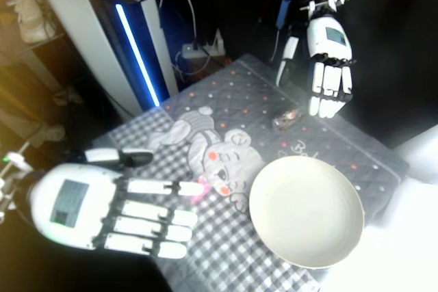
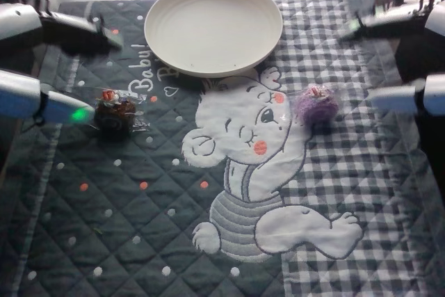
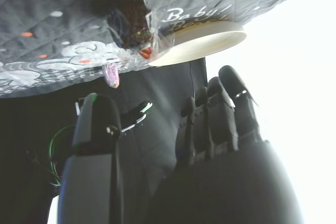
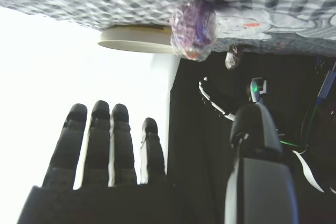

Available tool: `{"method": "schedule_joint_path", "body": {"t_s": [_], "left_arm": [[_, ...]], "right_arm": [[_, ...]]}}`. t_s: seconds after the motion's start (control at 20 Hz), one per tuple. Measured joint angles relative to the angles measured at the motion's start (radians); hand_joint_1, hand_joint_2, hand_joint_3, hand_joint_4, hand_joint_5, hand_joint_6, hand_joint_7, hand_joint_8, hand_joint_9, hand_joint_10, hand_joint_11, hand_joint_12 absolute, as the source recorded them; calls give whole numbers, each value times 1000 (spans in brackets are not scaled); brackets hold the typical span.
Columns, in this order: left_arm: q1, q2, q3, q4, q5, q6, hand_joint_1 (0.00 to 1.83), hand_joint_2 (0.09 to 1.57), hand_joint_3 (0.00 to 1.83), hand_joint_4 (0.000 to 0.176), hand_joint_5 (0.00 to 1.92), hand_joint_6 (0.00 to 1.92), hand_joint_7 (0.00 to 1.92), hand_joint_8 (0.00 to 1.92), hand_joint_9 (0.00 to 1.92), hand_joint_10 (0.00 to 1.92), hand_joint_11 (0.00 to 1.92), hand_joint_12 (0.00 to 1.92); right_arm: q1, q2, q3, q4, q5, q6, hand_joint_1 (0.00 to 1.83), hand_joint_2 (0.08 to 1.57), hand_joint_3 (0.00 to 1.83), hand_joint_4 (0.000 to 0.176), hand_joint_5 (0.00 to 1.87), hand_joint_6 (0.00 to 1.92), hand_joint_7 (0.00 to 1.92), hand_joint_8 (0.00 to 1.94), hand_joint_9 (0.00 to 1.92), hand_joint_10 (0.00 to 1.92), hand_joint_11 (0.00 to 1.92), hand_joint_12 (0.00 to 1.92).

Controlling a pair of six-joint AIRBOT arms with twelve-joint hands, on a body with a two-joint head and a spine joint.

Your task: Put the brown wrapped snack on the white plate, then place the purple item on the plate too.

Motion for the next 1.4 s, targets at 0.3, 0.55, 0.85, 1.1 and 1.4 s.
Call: {"method": "schedule_joint_path", "body": {"t_s": [0.3, 0.55, 0.85, 1.1, 1.4], "left_arm": [[-56, -72, 51, 103, 93, -2, 665, 858, 0, 0, 652, 1, 805, 4, 949, 23, 446, 1047], [-76, -137, 120, 145, 201, 0, 740, 856, 0, 33, 693, 5, 802, 1, 901, 0, 370, 1126], [-81, -202, 158, 143, 232, -3, 1203, 1063, 0, 0, 974, 635, 1131, 725, 973, 726, 518, 1384], [-87, -202, 172, 130, 224, -26, 1141, 1079, 0, 0, 1054, 850, 963, 1310, 962, 1753, 846, 1906], [-236, -276, 274, 124, 187, -27, 1164, 1045, 0, 0, 1140, 703, 814, 1284, 818, 1678, 721, 1895]], "right_arm": [[0, -1, 0, -3, -5, 0, 843, 1196, 0, 30, 683, 0, 587, 0, 590, 1, 224, 931], [0, -1, 0, -4, -4, 0, 858, 1205, 0, 31, 685, 4, 607, 9, 606, 12, 230, 955], [0, -1, 0, -7, -4, 0, 917, 1204, 0, 30, 694, 3, 610, 4, 608, 8, 210, 1004], [0, -1, 0, -8, -4, 0, 922, 1219, 1, 16, 687, 0, 634, 1, 598, 1, 186, 984], [0, -6, 5, -7, -4, 0, 885, 1217, 0, 0, 687, 3, 635, 5, 594, 5, 197, 946]]}}
